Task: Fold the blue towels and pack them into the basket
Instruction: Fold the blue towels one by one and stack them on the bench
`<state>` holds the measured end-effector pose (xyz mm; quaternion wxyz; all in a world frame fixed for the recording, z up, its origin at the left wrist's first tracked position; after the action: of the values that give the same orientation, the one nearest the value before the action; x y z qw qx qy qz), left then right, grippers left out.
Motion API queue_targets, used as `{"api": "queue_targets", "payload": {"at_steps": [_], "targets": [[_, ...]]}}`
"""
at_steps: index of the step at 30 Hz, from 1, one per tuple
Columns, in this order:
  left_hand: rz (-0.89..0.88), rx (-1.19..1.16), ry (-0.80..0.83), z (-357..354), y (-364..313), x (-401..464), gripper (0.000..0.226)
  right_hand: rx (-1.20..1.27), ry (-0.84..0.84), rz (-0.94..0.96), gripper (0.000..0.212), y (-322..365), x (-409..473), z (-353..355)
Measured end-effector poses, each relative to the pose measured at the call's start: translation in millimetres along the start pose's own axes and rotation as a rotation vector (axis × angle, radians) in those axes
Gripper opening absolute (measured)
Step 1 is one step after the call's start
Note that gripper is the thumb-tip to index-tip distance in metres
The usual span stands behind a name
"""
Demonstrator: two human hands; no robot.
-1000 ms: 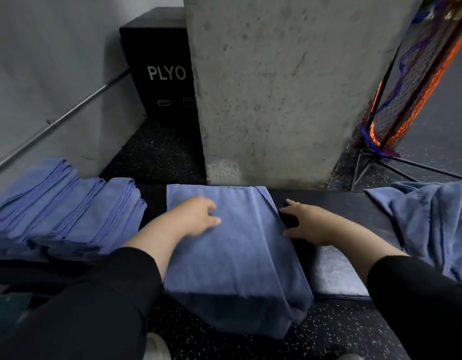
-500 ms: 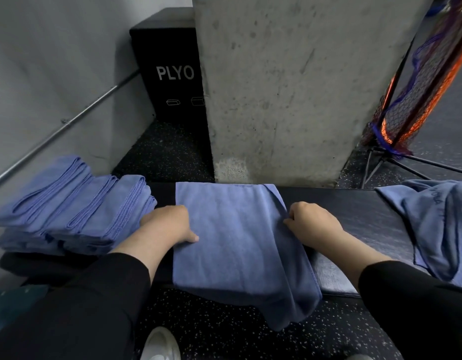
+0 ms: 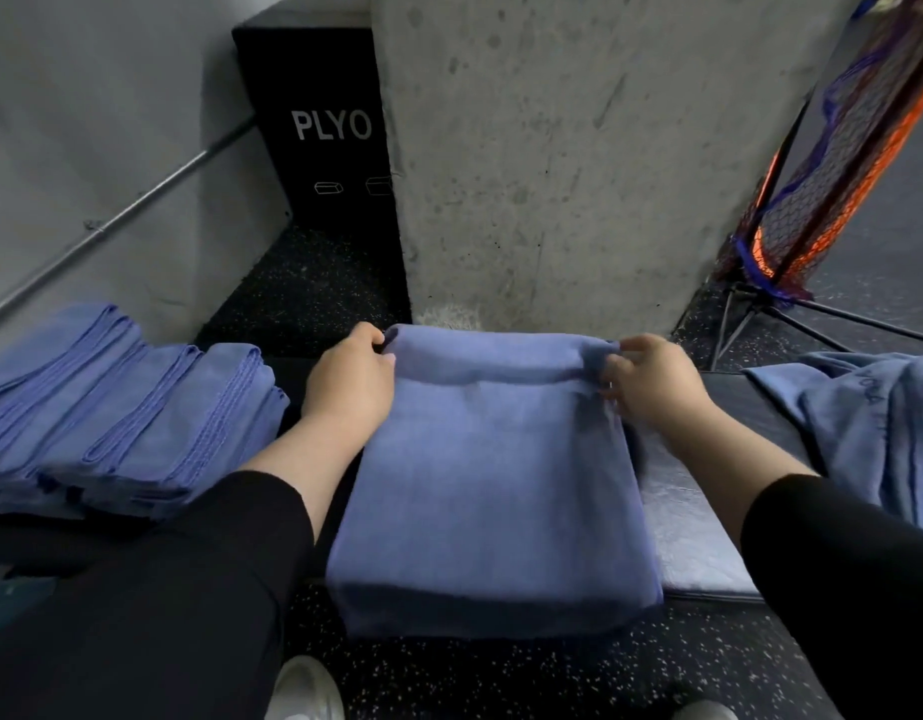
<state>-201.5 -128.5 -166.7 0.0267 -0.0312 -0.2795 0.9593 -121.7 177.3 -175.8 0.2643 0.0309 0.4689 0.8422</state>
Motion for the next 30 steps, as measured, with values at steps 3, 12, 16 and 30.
{"api": "queue_targets", "payload": {"at_steps": [3, 12, 16, 30], "targets": [[-0.02, 0.131, 0.158, -5.1, -4.4, -4.5, 0.035, -0.24, 0.082, 0.04, 0.048, -10.7, -3.7, 7.9], [0.161, 0.558, 0.525, 1.8, 7.2, -15.6, 0.046, -0.597, 0.276, -0.019, 0.037, -25.9, -21.6, 27.5], [0.163, 0.552, 0.615, 3.6, 8.7, -16.7, 0.035, -0.634, 0.379, -0.068, 0.033, -29.0, -29.9, 21.1], [0.092, 0.347, 0.381, -10.3, 5.0, -9.6, 0.038, -0.532, 0.123, 0.15, 0.028, -27.1, -11.8, 6.9]]}}
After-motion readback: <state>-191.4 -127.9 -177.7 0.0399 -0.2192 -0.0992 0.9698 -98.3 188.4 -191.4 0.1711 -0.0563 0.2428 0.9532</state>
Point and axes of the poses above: each hand's wrist, its own x-axis towards the middle knuckle, its own z-axis out of the back of the hand, y = z × x, the point moved 1 cm from there along x, towards the middle knuckle, and after that the axes turned 5 degrees about y, right-handed, at the moved point
